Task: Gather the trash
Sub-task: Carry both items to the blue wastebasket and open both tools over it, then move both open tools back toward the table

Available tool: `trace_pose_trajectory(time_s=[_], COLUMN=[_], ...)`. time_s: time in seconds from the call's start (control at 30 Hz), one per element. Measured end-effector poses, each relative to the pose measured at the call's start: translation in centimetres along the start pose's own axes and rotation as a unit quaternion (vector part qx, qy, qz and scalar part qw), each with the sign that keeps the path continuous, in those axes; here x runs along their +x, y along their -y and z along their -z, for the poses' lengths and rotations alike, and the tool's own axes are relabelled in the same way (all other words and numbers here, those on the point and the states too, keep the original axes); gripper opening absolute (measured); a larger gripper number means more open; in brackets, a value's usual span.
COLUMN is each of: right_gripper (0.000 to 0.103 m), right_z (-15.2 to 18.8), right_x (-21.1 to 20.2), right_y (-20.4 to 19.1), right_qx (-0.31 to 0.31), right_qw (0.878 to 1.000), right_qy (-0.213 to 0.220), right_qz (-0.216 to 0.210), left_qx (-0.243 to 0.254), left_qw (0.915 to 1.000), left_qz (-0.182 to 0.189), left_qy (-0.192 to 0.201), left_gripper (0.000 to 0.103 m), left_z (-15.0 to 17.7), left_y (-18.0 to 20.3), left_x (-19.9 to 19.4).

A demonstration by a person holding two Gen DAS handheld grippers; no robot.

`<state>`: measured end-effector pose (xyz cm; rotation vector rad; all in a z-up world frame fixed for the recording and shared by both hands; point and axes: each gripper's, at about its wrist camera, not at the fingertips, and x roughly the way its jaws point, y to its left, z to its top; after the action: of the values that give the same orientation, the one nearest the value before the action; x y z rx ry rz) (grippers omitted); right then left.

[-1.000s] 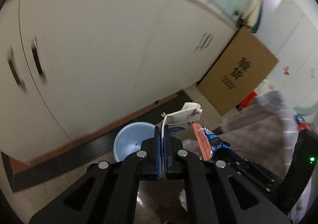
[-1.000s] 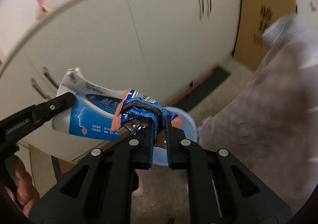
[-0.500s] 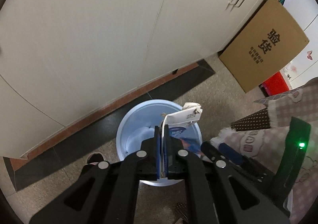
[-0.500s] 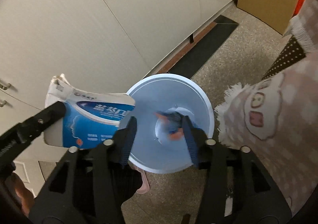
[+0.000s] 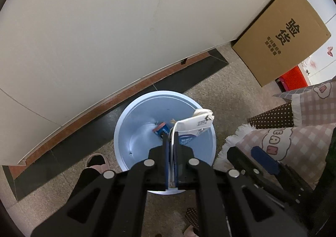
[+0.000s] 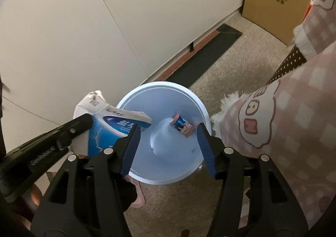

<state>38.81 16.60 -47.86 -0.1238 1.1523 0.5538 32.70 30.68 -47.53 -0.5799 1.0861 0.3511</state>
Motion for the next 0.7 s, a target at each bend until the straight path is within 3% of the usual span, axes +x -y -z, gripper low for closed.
trace_pose_trajectory(time_s=[0.17, 0.3, 0.57, 0.7], right_gripper=[0.057, 0.057, 0.058, 0.059], right_z=[-0.3, -0.3, -0.6, -1.0], right_x=[-1.2, -2.1, -6.2, -10.2], right_y=[0.3, 1.0, -0.5, -2.2], right_qx=[0.004, 0.019, 0.020, 0.011], right_qw=[1.000, 1.000, 0.999, 0.997], right_qy=[0.019, 0.020, 0.033, 0.055], right_qz=[0.007, 0.002, -0.029, -0.052], left_qx=[0.014, 0.015, 0.004, -0.002], left_qw=[0.9998, 0.9998, 0.9991, 0.9968], left_qz=[0.017, 0.002, -0.014, -0.017], left_qy=[0.000, 0.014, 0.039, 0.079], left_gripper=[0.013, 0.056, 0.059, 0.061], left_z=[-0.9, -1.5, -1.2, -1.0], left_y=[0.9, 1.1, 0.3, -0.2], left_x=[-0.3, -1.8, -7.1, -12.3])
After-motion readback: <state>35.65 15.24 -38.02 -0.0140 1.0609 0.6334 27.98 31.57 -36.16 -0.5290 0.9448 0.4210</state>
